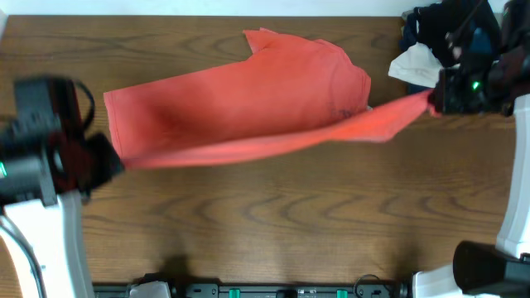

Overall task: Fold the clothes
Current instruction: 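Lower the shirt flat onto the table with both grippers, then release the hem and move both grippers to the shirt's top corners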

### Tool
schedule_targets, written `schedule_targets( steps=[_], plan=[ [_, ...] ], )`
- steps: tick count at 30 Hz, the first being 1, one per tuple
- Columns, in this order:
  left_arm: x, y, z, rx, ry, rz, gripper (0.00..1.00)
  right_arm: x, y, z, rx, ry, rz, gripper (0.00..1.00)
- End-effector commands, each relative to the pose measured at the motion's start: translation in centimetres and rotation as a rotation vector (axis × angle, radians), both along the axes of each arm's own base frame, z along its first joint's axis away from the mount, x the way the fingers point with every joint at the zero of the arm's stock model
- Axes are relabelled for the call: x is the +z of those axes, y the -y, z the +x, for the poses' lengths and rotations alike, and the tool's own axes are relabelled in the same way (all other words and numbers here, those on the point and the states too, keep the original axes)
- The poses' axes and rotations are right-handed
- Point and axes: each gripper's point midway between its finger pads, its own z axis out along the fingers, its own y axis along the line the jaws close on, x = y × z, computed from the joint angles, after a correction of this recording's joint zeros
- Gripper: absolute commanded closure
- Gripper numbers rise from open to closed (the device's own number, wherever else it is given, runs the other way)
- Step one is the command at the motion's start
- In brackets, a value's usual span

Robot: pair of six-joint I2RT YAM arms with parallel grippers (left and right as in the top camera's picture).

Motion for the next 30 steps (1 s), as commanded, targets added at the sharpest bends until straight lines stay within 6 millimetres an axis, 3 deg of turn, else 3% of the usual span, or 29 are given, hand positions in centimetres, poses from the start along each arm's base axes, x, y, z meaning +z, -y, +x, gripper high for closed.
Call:
schedule_targets(
  steps=[1,5,8,12,16,20,25,30],
  plan=[
    [-2.4,0.4,-2.8,0.112,0.013,-0.033,0.94,-2.0,0.0,-2.6,-0.031,-0.064,0.005,0.98],
    [-5.8,0.9,-5.1,0.188,0.009,-0.058,0.94,-5.6,-0.5,-5.9,-0.077,-0.135,0.023,0.99],
    [-7.6,1.6,-5.7,0.19,-0.013,-0.096,0.94,-7.9,-0.7,-7.5,-0.099,-0.171,0.032,0.99],
    [-9.9,2.1,-5.5,0.185,-0.056,-0.129,0.94,-10.8,-1.3,-7.7,-0.091,-0.193,0.06,0.99],
    [-11.6,1.7,-3.7,0.194,-0.054,-0.13,0.94,-12.3,-2.5,-5.6,-0.046,-0.111,0.071,0.99],
    [-12.7,0.8,-1.3,0.205,-0.028,-0.106,0.94,-12.0,-3.7,-2.5,0.001,0.019,0.062,0.99],
    [-14.6,-2.0,1.4,0.242,-0.023,0.025,0.94,-11.5,-5.2,1.3,0.052,0.163,0.047,0.99],
    [-16.5,-4.4,4.2,0.271,-0.022,0.132,0.93,-13.5,-6.0,4.6,0.07,0.2,0.019,0.99]
  ],
)
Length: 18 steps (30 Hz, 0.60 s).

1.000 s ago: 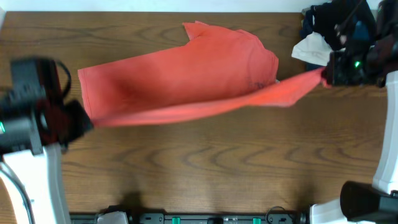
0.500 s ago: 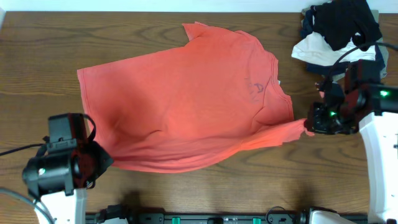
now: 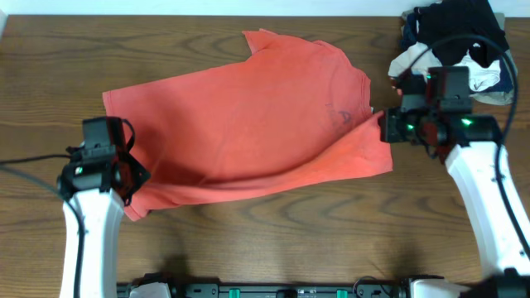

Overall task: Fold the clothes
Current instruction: 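Release the hem and move both grippers to the shirt's top corners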

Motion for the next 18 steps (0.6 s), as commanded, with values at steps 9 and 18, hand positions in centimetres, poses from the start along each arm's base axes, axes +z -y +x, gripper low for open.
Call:
schedule_targets(
  steps=[9,18],
  plan=[
    [-6.4,-3.4,6.1,0.05,-0.024,0.118,0.94,-7.2,-0.9,6.2,-0.013,0.001,-0.001,0.99],
    [-11.1,-3.4,6.1,0.034,-0.135,0.101,0.42,-8.2,-1.3,6.7,0.022,0.004,0.007,0.24]
  ],
)
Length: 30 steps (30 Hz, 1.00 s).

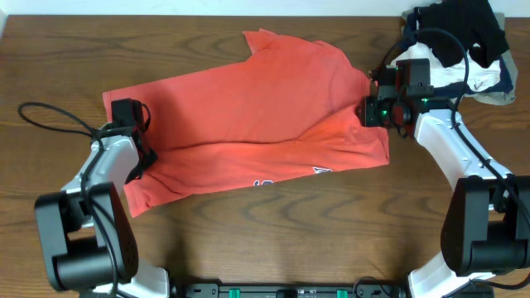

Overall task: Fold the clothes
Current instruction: 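Release the hem and move both grippers to the shirt's top corners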

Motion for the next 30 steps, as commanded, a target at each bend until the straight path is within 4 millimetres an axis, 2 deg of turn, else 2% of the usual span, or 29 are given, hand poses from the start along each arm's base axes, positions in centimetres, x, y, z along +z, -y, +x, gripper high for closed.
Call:
schedule_targets(
  steps=[1,5,6,8,11,13,17,19,22,30],
  plan=[
    [-0.2,-0.6,0.0,-0.012,-0.015,0.029,0.35,1.1,-1.1,0.8,0.045,0.046,0.033,0.15],
    [2.5,-0.8,1.7,-0.144,-0.01,0.057,0.22,3.7,-1.9,2.2,0.073,0.095,0.069,0.01],
    [3.7,-0.9,2.4,-0.177,0.006,0.064,0.18,4.8,-2.1,2.8,0.085,0.122,0.066,0.01],
    [5.9,-0.2,4.2,-0.275,0.053,0.043,0.16,6.9,-2.6,3.9,0.105,0.171,0.052,0.01],
    [9.3,2.2,7.9,-0.484,0.159,-0.045,0.15,10.6,-3.3,5.8,0.116,0.264,0.002,0.01],
    [11.3,3.3,9.9,-0.564,0.219,-0.082,0.14,12.8,-4.0,6.9,0.134,0.322,-0.045,0.01],
    [13.2,2.8,13.3,-0.605,0.266,-0.047,0.11,14.9,-6.4,8.6,0.19,0.388,-0.112,0.01],
    [13.1,2.2,15.0,-0.611,0.266,-0.039,0.1,14.9,-7.6,9.4,0.215,0.406,-0.133,0.01],
    [11.9,0.8,16.6,-0.588,0.249,-0.039,0.1,14.0,-8.4,10.4,0.222,0.415,-0.148,0.01],
    [5.5,-3.1,19.5,-0.523,0.217,-0.048,0.07,9.6,-9.1,12.5,0.229,0.39,-0.15,0.01]
  ],
)
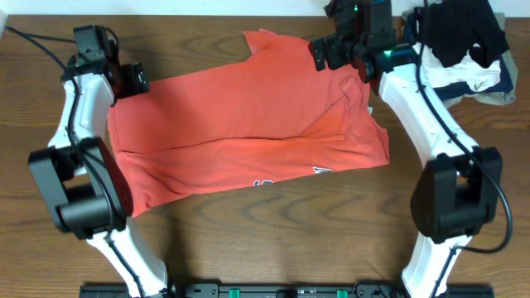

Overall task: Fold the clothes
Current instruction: 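Release the hem and move both grippers to the shirt's top corners, then grasp the shirt's top left and top right edges with both grippers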

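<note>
A red T-shirt point(248, 116) lies spread across the middle of the wooden table, doubled over on itself. A crease runs across it from left to right. Its near strip shows a bit of white print point(286, 176). My left gripper point(137, 81) is at the shirt's far left corner and looks shut on the cloth there. At the far right, near the collar, my right gripper point(320, 53) looks shut on the cloth too. The fingers of both are small and dark in the overhead view.
A pile of dark and white clothes point(464, 41) lies at the far right corner, just behind the right arm. Bare wooden table point(265, 240) stretches from the shirt to the near edge. Cables trail from both arms.
Both grippers have moved from the shirt's sides, halfway across the table, to its far edge. The cloth they hold now lies over the far half. The near strip with the print is unchanged.
First the shirt's near edge was stretched taut and high between the two grippers. Then it hung lower, near the table's middle. Then the grippers stood at the shirt's sides with the hem turned over, print showing. Now they hold the cloth at the far edge.
</note>
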### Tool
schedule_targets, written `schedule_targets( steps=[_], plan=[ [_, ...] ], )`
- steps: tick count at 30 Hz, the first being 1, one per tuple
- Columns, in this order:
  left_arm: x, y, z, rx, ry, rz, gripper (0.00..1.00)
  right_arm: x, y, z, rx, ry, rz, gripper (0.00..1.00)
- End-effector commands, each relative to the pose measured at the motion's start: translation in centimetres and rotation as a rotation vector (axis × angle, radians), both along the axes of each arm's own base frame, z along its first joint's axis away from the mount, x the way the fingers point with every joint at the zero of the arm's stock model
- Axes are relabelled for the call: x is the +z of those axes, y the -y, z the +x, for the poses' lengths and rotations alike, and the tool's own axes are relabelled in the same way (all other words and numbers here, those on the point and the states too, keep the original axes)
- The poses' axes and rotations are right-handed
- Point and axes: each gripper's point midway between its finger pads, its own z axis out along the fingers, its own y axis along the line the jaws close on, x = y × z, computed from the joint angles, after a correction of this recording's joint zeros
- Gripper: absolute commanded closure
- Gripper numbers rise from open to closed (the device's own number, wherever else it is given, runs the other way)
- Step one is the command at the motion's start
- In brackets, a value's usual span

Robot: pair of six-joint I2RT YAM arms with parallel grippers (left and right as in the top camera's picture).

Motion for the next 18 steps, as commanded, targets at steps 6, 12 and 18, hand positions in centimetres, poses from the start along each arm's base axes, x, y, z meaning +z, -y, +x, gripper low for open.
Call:
schedule_targets(
  steps=[6,12,18],
  plan=[
    [-1.9,-2.4,2.6,-0.014,0.057,0.042,0.07,-2.1,0.2,0.8,0.003,-0.017,-0.034,0.01],
    [-4.4,-2.7,3.1,-0.044,0.039,0.057,0.07,-2.1,0.2,0.7,0.011,-0.015,-0.042,0.01],
    [-6.5,-3.9,2.4,-0.01,-0.009,0.09,0.08,-2.1,0.2,0.7,0.012,-0.014,-0.045,0.02]
  ],
)
